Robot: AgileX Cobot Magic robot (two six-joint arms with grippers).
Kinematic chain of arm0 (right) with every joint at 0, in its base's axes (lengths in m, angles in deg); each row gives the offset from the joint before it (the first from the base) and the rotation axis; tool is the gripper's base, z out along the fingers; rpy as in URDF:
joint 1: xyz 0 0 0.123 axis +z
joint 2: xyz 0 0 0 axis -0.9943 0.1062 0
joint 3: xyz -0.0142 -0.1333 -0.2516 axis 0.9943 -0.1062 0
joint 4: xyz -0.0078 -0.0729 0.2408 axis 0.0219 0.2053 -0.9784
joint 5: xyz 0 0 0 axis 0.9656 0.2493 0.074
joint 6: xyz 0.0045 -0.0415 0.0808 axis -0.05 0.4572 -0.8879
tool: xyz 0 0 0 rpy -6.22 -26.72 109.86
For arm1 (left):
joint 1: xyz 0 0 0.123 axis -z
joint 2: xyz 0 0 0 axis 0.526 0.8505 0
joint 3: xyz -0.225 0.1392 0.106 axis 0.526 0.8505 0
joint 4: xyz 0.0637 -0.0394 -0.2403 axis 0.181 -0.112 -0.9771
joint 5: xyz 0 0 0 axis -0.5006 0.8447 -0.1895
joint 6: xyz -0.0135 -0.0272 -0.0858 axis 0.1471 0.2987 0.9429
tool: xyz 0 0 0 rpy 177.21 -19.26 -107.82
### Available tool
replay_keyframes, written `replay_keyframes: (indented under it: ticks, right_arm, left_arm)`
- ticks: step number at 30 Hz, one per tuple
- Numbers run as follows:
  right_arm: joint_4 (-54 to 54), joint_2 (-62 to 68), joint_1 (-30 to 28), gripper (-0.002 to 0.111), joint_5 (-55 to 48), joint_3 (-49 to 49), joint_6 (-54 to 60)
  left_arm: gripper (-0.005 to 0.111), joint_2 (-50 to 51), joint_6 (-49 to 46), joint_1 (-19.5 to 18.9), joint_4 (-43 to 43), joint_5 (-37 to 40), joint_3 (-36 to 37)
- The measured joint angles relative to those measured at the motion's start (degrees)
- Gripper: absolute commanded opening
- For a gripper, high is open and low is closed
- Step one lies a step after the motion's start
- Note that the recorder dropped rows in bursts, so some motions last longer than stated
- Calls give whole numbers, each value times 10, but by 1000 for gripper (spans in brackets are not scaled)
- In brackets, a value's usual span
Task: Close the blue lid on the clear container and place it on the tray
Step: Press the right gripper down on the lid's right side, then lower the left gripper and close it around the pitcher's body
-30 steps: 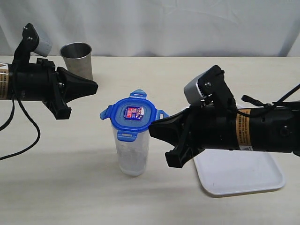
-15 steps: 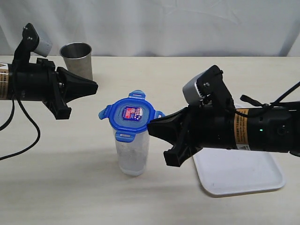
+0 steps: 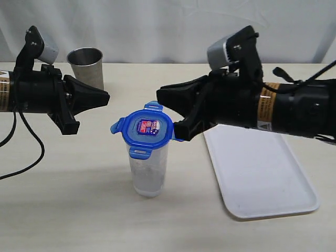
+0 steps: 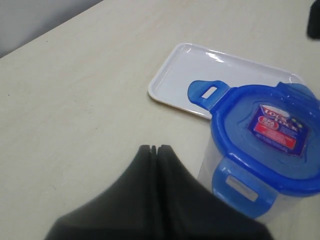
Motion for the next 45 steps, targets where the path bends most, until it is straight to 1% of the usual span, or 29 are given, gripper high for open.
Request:
replay_keyframes:
  ticks: [3, 9, 17, 25, 30, 33, 36, 38, 41, 43, 45]
  right_arm:
    - [45, 51, 2, 4, -2, 17, -37]
    - [48, 89, 12, 4, 10, 24, -38]
    - [47, 90, 13, 4, 14, 26, -38]
    - [64, 54, 13, 4, -1, 25, -41]
    - [72, 61, 13, 4, -19, 25, -48]
    - [71, 73, 13, 4, -22, 25, -48]
    - [68, 72, 13, 4, -21, 25, -49]
    - [68, 72, 13, 4, -21, 25, -49]
    - [71, 68, 13, 4, -23, 25, -49]
    - [77, 64, 13, 4, -24, 25, -49]
    - [83, 61, 13, 4, -27, 25, -49]
  left_arm:
    - [0, 0, 0, 0, 0, 0, 0]
    - [0, 0, 0, 0, 1, 1, 0]
    - [0, 0, 0, 0, 3, 13, 0]
    - [0, 0, -1, 0, 7, 17, 0]
    - [0, 0, -1, -1, 22, 18, 0]
    - [0, 0, -1, -14, 32, 4, 1]
    - [0, 0, -14, -47, 31, -45, 17]
    - [0, -1, -53, -71, 18, -90, 42]
    - [0, -1, -135, -95, -16, -153, 88]
    - [0, -1, -180, -101, -35, -164, 117]
    - [3, 3, -209, -102, -69, -164, 142]
